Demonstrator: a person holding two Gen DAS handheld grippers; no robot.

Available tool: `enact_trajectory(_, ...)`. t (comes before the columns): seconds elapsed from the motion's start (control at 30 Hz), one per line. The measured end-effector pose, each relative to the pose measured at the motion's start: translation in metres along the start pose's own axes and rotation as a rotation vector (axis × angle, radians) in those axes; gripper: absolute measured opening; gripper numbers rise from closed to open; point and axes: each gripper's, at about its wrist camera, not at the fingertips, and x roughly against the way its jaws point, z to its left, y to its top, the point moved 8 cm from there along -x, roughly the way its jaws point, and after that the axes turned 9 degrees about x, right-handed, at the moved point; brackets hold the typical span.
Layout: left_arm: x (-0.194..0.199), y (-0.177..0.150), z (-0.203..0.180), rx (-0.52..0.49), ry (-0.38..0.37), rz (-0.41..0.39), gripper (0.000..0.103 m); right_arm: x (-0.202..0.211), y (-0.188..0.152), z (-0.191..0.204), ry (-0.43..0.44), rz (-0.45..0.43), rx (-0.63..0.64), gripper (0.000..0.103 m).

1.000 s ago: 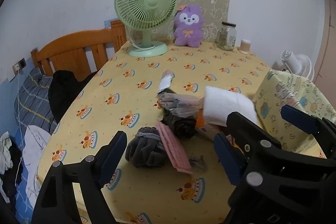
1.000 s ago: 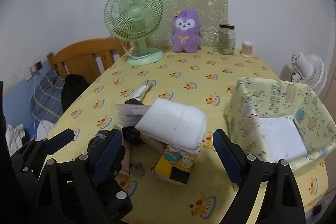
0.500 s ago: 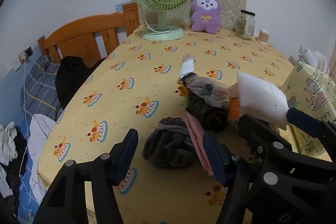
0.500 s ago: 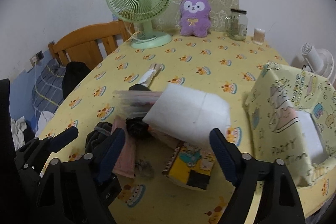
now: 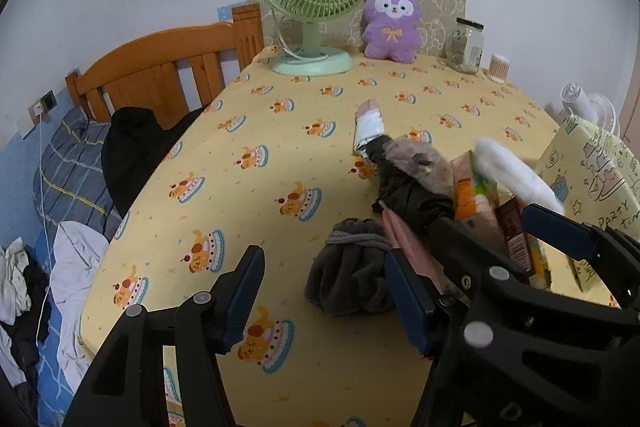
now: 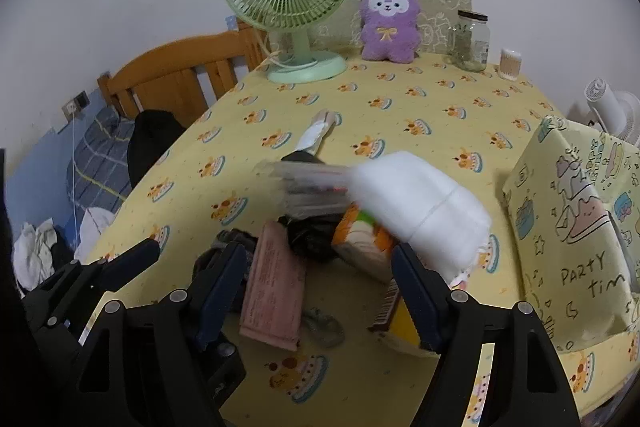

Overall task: Organize soft objects
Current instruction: 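Move the left tool toward the grey sock while the right tool approaches the pink packet, then grasp the grey sock with the left tool while the right tool grasps the pink packet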

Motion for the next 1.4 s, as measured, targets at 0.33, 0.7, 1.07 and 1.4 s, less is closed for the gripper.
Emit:
enact_trajectory(0.33,-0.020,-0.013,-0.004,0.002,-0.088,0.083,0.066,-0.023,-0.012,0.005,0.019,0.090,-0.028,0.062)
enact_trajectory(0.7,-0.030,-0.014,-0.012,-0.024,-0.132,0.108,0.052,-0.042,-0.016,0.005,0.079,0.122,-0.086,0.058)
enact_trajectory(1.07,-0.026,-0.015,-0.018,-0.099,-0.094,0.114,0.045,-0.038,-0.017,0.004,0.104,0.122,-0.079,0.042)
enact_trajectory(1.4,-0.029,-0.014,-0.018,-0.098,-0.058,0.124,0.041,-0.047,-0.020,-0.004,0.117,0.153,-0.101,0.040)
